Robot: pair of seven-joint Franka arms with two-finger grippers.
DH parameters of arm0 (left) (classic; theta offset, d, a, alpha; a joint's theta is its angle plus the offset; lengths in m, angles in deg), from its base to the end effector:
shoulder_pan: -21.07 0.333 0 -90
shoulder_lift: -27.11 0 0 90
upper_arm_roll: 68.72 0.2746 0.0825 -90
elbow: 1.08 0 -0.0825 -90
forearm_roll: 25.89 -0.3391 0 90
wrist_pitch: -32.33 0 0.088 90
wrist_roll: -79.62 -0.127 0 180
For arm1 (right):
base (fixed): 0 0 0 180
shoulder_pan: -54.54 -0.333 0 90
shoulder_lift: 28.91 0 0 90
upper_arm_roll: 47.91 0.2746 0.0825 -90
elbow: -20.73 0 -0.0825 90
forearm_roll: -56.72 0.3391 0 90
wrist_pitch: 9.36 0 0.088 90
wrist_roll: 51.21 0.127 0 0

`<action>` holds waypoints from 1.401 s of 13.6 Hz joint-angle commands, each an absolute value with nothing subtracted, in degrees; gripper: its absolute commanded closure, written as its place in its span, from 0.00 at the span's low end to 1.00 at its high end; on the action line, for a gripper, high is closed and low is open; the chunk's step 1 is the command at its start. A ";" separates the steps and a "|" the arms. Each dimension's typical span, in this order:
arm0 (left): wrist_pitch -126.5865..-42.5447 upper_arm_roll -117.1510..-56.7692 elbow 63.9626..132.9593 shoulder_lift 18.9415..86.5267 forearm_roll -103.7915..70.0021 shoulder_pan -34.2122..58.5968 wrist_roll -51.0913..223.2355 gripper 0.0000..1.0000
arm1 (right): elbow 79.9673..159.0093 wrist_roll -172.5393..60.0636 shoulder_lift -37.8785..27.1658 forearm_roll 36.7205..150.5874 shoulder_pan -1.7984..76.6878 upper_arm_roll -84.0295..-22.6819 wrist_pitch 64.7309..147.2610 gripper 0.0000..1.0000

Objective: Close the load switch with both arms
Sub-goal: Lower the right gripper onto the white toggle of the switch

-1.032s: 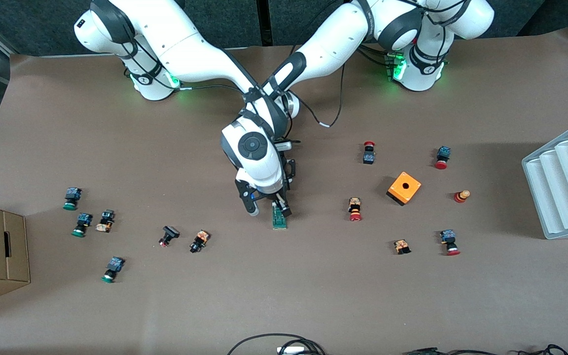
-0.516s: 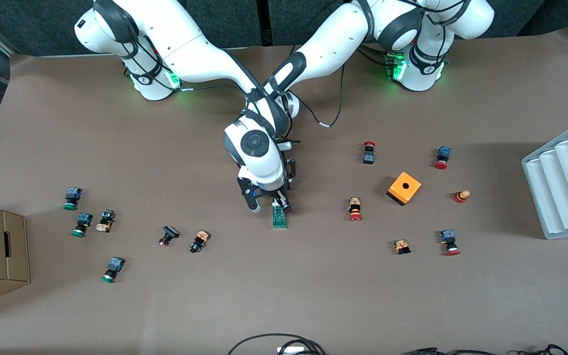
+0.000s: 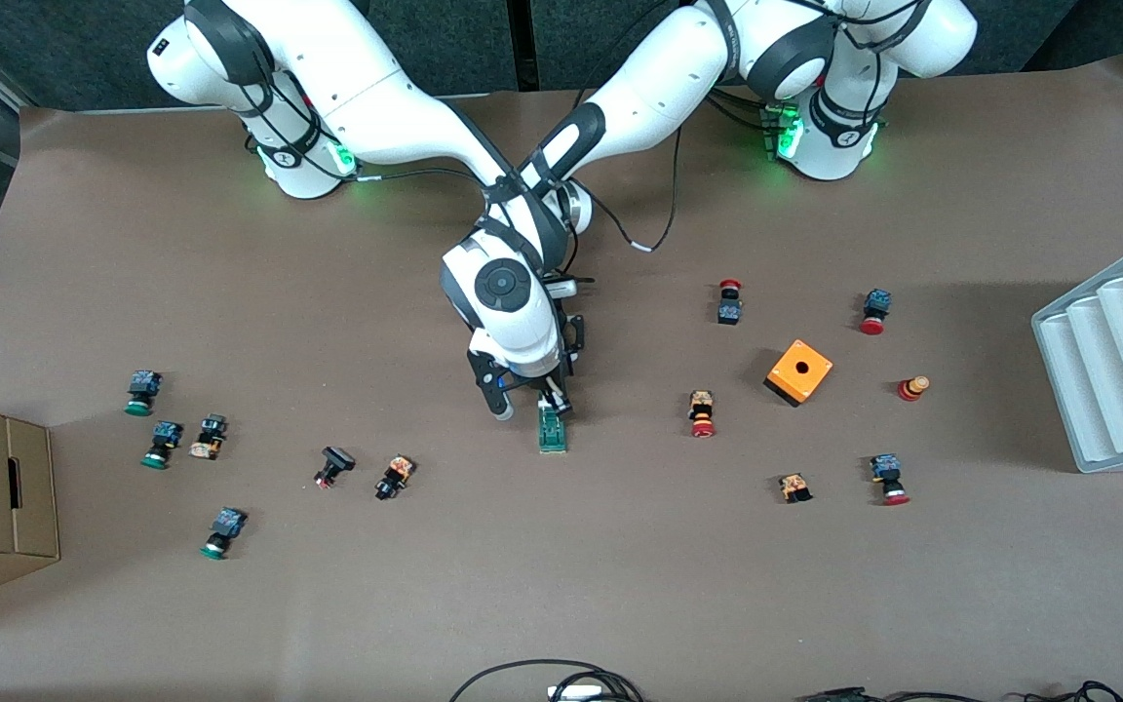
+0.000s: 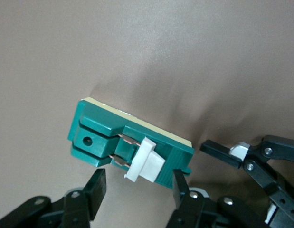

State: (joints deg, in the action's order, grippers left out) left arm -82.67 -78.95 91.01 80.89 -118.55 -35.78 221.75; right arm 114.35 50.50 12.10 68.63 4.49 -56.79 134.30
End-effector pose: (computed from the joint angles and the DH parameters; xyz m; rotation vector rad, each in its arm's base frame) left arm 0.3145 -0.5227 0.0819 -2.6066 -0.2456 -1.6080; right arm 0.4812 0.4364 0.1995 -2.4765 1.6363 -0.0258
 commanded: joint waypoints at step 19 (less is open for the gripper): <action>-82.63 -78.57 90.24 82.04 -119.40 -36.50 223.06 0.34 | 113.81 48.11 12.22 71.39 5.67 -57.40 137.77 0.50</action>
State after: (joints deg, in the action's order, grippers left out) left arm -82.59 -78.95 91.01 80.92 -118.63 -35.80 221.78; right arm 115.27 49.73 11.94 69.77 4.68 -56.87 136.16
